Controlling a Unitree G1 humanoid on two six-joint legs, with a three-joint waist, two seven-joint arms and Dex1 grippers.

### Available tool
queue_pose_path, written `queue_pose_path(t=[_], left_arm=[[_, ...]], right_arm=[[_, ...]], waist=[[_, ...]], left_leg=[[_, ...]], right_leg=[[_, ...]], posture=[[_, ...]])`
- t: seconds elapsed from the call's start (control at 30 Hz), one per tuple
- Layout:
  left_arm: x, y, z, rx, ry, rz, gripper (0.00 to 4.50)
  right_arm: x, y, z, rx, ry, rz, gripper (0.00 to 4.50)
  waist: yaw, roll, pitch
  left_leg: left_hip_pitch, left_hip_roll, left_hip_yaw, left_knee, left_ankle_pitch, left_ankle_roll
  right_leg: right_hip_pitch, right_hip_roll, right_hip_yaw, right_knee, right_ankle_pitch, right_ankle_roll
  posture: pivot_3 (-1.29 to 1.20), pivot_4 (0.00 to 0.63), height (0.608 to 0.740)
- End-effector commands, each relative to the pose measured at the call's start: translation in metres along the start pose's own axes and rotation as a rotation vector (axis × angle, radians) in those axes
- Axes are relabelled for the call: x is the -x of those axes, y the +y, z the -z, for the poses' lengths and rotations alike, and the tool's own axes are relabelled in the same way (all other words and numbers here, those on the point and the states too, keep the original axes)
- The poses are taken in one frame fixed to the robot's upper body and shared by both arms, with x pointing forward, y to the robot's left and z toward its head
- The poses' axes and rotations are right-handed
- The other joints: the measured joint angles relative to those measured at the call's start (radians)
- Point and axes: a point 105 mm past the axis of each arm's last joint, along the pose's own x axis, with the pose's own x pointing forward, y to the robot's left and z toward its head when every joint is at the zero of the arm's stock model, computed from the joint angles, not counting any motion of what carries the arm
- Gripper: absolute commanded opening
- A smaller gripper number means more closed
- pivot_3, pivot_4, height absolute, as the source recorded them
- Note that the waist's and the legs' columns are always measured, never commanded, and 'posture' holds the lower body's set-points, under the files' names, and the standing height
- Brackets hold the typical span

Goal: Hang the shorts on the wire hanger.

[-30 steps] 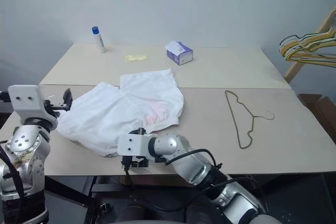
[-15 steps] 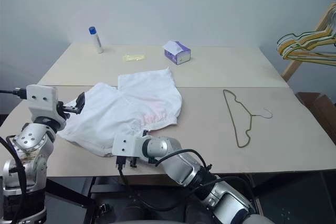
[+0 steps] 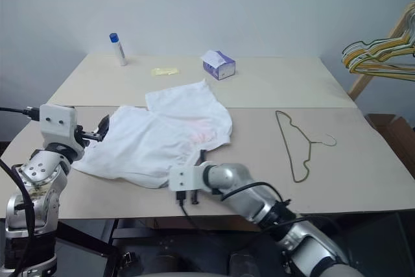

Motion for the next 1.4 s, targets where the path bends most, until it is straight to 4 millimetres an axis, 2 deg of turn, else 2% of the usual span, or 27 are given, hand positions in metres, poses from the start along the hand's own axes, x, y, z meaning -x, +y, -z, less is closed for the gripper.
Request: queue_pose_path(t=[0.03, 0.13, 0.27, 0.47, 0.63, 0.87, 0.97, 1.13, 1.2, 1.3, 1.4], left_arm=[[0.004, -0.021, -0.016, -0.014, -0.063, 0.177, 4.50], [0.013, -0.039, -0.012, -0.071, -0.055, 0.328, 4.50], [0.018, -0.046, -0.008, -0.076, -0.038, 0.394, 4.50], [0.020, -0.049, -0.001, -0.105, -0.013, 0.432, 4.50], [0.024, -0.052, 0.002, -0.115, -0.005, 0.463, 4.50], [0.020, -0.056, 0.001, -0.136, -0.014, 0.492, 4.50], [0.017, -0.058, 0.002, -0.143, -0.019, 0.505, 4.50], [0.014, -0.065, 0.001, -0.139, -0.035, 0.536, 4.50], [0.013, -0.067, -0.001, -0.140, -0.044, 0.552, 4.50], [0.013, -0.074, -0.007, -0.136, -0.078, 0.601, 4.50], [0.019, -0.085, -0.020, -0.119, -0.153, 0.701, 4.50]], right_arm=[[0.040, -0.016, -0.003, 0.122, -0.064, -0.035, 0.01], [0.065, -0.010, 0.014, 0.173, -0.027, -0.147, 0.01], [0.083, -0.010, 0.036, 0.201, 0.022, -0.216, 0.01], [0.090, -0.020, 0.054, 0.206, 0.046, -0.203, 0.01], [0.101, -0.019, 0.067, 0.205, 0.067, -0.231, 0.01], [0.112, -0.012, 0.071, 0.121, 0.095, -0.284, 0.01], [0.114, -0.012, 0.068, 0.076, 0.092, -0.274, 0.87], [0.119, -0.012, 0.054, 0.011, 0.054, -0.252, 2.71], [0.125, -0.016, 0.046, -0.040, 0.028, -0.213, 3.34], [0.136, -0.033, 0.034, -0.156, -0.011, -0.071, 4.42], [0.147, -0.059, 0.046, -0.363, 0.050, 0.149, 4.47]], waist=[[-0.003, 0.000, 0.000], [-0.012, 0.001, 0.001], [-0.020, 0.001, 0.001], [-0.016, 0.001, 0.001], [-0.010, 0.001, 0.001], [-0.008, 0.002, 0.001], [-0.009, 0.002, 0.001], [-0.009, 0.002, 0.002], [-0.009, 0.002, 0.002], [-0.010, 0.002, 0.002], [-0.012, 0.002, 0.002]], left_leg=[[0.000, 0.000, 0.000, 0.000, 0.000, 0.000], [0.000, 0.000, 0.000, 0.000, 0.000, 0.000], [0.001, 0.001, 0.001, -0.001, 0.000, 0.001], [0.002, 0.002, 0.001, 0.000, 0.000, 0.001], [0.001, 0.001, 0.001, 0.000, 0.000, 0.001], [0.002, 0.001, 0.001, 0.000, 0.000, 0.001], [0.002, 0.001, 0.001, 0.000, 0.000, 0.001], [0.001, 0.001, 0.001, 0.000, 0.000, 0.001], [0.001, 0.001, 0.001, 0.000, 0.000, 0.001], [0.001, 0.001, 0.001, 0.000, 0.000, 0.001], [0.001, 0.001, 0.001, 0.000, 0.000, 0.001]], right_leg=[[0.000, 0.000, 0.000, -0.001, 0.000, 0.000], [0.001, 0.000, 0.000, -0.001, -0.001, 0.000], [0.001, 0.001, 0.000, -0.001, -0.001, 0.000], [0.002, 0.001, 0.000, -0.001, -0.002, -0.001], [0.001, 0.001, 0.000, -0.001, -0.002, -0.001], [0.002, 0.000, 0.000, -0.001, -0.002, -0.001], [0.002, 0.001, 0.000, 0.000, -0.002, -0.001], [0.002, 0.001, 0.000, 0.000, -0.002, -0.001], [0.002, 0.001, 0.000, 0.000, -0.002, -0.001], [0.001, 0.001, 0.000, 0.000, -0.002, -0.001], [0.001, 0.001, 0.000, 0.000, -0.002, -0.001]], posture=[[0.02, 0.000, 0.740], [0.01, 0.000, 0.740], [0.01, 0.000, 0.740], [0.01, 0.000, 0.740], [0.01, 0.000, 0.740], [-0.01, 0.000, 0.740], [-0.02, 0.000, 0.740], [-0.03, 0.000, 0.740], [-0.04, 0.000, 0.740], [-0.05, 0.000, 0.740], [-0.07, 0.000, 0.740]])
